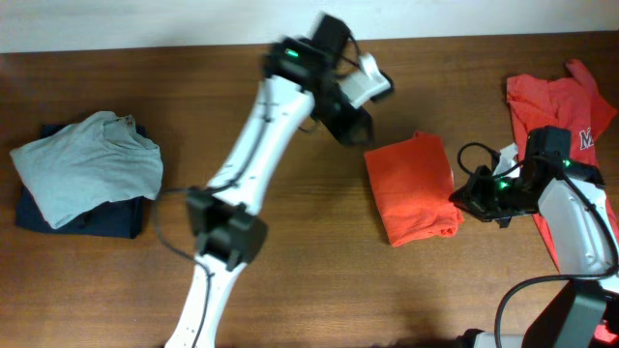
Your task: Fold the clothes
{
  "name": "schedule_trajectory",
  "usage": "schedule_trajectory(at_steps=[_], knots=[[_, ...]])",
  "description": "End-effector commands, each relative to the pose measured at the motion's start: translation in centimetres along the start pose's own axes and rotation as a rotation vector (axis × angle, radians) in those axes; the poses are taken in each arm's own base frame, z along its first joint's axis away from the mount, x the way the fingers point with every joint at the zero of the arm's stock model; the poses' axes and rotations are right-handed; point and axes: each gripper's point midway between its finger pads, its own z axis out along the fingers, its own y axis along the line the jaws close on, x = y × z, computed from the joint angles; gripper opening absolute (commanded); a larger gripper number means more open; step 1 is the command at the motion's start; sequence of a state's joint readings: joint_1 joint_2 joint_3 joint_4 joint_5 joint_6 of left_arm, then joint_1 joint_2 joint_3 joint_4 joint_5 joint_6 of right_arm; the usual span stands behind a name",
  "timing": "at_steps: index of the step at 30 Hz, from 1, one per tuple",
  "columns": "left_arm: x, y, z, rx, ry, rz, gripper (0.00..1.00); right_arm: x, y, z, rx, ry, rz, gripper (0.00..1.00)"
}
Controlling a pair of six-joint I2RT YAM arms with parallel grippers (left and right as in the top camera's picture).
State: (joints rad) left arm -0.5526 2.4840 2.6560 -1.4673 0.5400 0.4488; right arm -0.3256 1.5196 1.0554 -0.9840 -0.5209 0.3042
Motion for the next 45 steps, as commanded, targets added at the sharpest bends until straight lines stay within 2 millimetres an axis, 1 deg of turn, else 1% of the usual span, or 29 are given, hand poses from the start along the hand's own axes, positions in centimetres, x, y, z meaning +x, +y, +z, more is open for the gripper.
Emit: schedule_trajectory(at_steps=[1,2,5,6,7,8,9,11,14,16,17,19,20,24,25,27,28,29,30,32,34,36,38,40,41,42,43,44,45], knots=[[1.4,-1.7,7.4,0.129,0.084,0.123,0.35,0.5,-0.2,-0.1,0.016,0.022,0.029,0.1],[1.5,-1.9,8.2,0.134,0.091,0.136,0.34,0.5,-0.5,0.0,0.029,0.02,0.03,0.1],[1.8,-1.7,11.6,0.118,0.118,0.174,0.34,0.8,-1.6,0.5,0.072,0.029,0.041,0.1],[2.1,-1.5,12.4,0.115,0.129,0.175,0.34,0.9,-2.3,0.9,0.093,0.032,0.045,0.1],[2.4,-1.2,13.0,0.114,0.141,0.171,0.34,0.8,-2.5,1.2,0.095,0.029,0.044,0.1],[3.2,-0.8,13.6,0.109,0.166,0.16,0.31,0.5,-2.7,1.8,0.089,0.015,0.036,0.1],[3.8,-0.6,14.1,0.112,0.186,0.149,0.31,0.2,-2.8,2.2,0.084,0.001,0.028,0.1],[4.9,-0.1,14.6,0.125,0.216,0.12,0.3,-0.3,-3.2,3.5,0.071,-0.039,-0.001,0.1],[5.4,0.2,14.5,0.128,0.227,0.104,0.3,-0.7,-4.0,4.9,0.062,-0.085,-0.029,0.1],[5.5,0.5,14.3,0.127,0.227,0.095,0.31,-1.3,-5.2,5.8,0.092,-0.14,-0.033,0.1],[5.6,0.6,14.2,0.127,0.229,0.091,0.31,-1.6,-5.8,5.9,0.117,-0.164,-0.024,0.1],[6.0,1.0,13.8,0.129,0.237,0.074,0.31,-2.6,-7.7,5.8,0.211,-0.229,-0.009,0.09],[6.1,1.2,13.7,0.128,0.238,0.068,0.31,-2.9,-7.9,5.7,0.227,-0.243,-0.011,0.08],[6.5,2.7,12.8,0.118,0.228,0.035,0.31,-4.2,-6.9,4.9,0.212,-0.278,-0.026,0.08],[6.6,3.1,12.6,0.115,0.225,0.027,0.31,-4.5,-6.2,4.5,0.191,-0.276,-0.031,0.09],[6.6,3.8,12.2,0.116,0.209,-0.005,0.31,-4.7,-2.6,3.2,0.065,-0.238,-0.118,0.14],[6.0,3.4,11.5,0.151,0.174,-0.023,0.31,-4.7,1.0,1.8,-0.069,-0.216,-0.227,0.17],[5.7,3.2,11.2,0.162,0.16,-0.023,0.31,-4.7,2.2,1.1,-0.117,-0.213,-0.254,0.17],[4.9,2.7,10.3,0.175,0.129,-0.017,0.31,-4.7,5.0,-0.5,-0.224,-0.214,-0.295,0.17],[4.1,2.4,9.2,0.161,0.106,0.001,0.32,-4.8,7.2,-1.6,-0.314,-0.216,-0.333,0.17],[3.3,2.0,8.4,0.158,0.084,0.01,0.38,-5.1,7.9,-1.8,-0.329,-0.232,-0.354,0.17],[2.6,1.7,8.4,0.15,0.064,0.019,0.39,-5.7,7.7,-1.0,-0.291,-0.251,-0.363,0.16],[2.0,1.8,9.2,0.135,0.051,0.046,0.4,-6.3,7.6,1.2,-0.252,-0.24,-0.384,0.12],[1.6,1.7,9.6,0.13,0.04,0.064,0.42,-6.6,7.7,3.5,-0.247,-0.215,-0.402,0.11],[1.5,1.9,10.0,0.12,0.038,0.072,0.44,-6.8,7.8,4.7,-0.248,-0.202,-0.41,0.11],[1.5,2.3,10.4,0.099,0.043,0.082,0.44,-7.1,7.6,6.4,-0.248,-0.184,-0.408,0.11],[1.7,2.7,10.9,0.074,0.057,0.089,0.44,-7.3,7.4,7.5,-0.245,-0.174,-0.404,0.11],[2.1,3.2,11.5,0.05,0.08,0.091,0.44,-7.6,6.6,8.8,-0.221,-0.16,-0.362,0.1],[2.7,3.6,12.1,0.031,0.105,0.088,0.44,-8.0,5.3,10.1,-0.18,-0.148,-0.295,0.09]])
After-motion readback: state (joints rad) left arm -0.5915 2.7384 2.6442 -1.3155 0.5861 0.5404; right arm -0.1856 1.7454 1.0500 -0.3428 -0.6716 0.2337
